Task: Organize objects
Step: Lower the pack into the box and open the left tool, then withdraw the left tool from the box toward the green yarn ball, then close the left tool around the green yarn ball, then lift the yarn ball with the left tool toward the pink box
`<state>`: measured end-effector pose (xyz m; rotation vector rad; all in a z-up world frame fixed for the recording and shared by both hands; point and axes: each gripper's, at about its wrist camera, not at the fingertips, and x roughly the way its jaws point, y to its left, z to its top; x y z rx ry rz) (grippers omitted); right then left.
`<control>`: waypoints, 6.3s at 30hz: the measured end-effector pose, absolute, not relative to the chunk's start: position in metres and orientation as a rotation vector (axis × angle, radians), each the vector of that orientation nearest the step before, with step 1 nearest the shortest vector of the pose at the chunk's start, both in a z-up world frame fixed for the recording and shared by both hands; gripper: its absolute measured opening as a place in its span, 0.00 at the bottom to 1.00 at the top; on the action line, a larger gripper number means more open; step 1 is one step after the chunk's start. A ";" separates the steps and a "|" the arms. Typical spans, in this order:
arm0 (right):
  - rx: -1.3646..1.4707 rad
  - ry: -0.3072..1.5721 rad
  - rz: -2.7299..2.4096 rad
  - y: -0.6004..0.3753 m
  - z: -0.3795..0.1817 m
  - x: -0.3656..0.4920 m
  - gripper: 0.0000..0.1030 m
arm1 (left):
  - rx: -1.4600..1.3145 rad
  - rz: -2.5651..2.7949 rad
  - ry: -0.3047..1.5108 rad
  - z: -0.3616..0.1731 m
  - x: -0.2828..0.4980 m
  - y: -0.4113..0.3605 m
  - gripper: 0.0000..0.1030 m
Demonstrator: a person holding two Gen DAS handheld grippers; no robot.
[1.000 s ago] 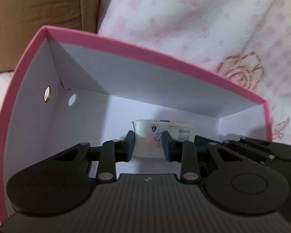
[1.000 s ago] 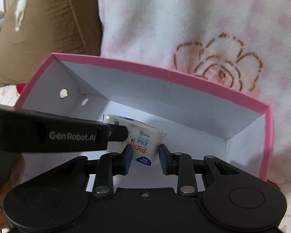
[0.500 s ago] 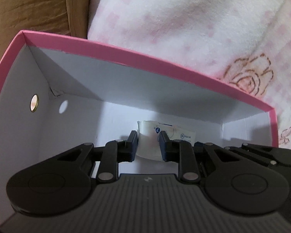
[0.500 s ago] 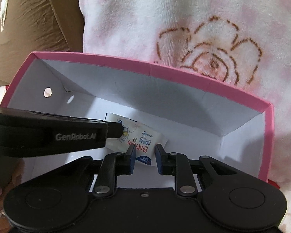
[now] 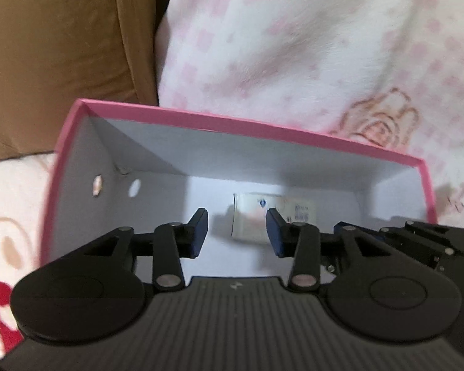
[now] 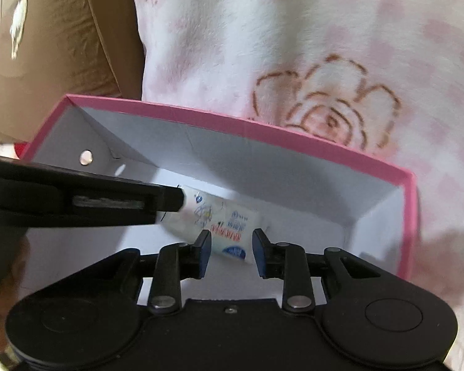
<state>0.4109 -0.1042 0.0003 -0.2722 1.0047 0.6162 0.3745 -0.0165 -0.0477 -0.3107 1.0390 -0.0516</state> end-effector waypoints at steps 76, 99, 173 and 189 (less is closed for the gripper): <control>-0.215 1.029 0.972 -0.138 0.128 0.111 0.94 | -0.088 -0.259 0.992 0.053 0.063 0.050 0.98; -0.146 1.121 1.034 -0.081 0.058 0.113 0.92 | -0.142 -0.279 1.006 -0.014 0.077 0.093 0.95; -0.229 0.777 0.695 -0.052 -0.044 0.110 0.90 | -0.441 -0.255 0.954 -0.097 0.107 0.103 0.42; -0.211 0.800 0.807 -0.060 -0.055 0.115 0.66 | -0.440 -0.246 0.987 -0.114 0.108 0.091 0.34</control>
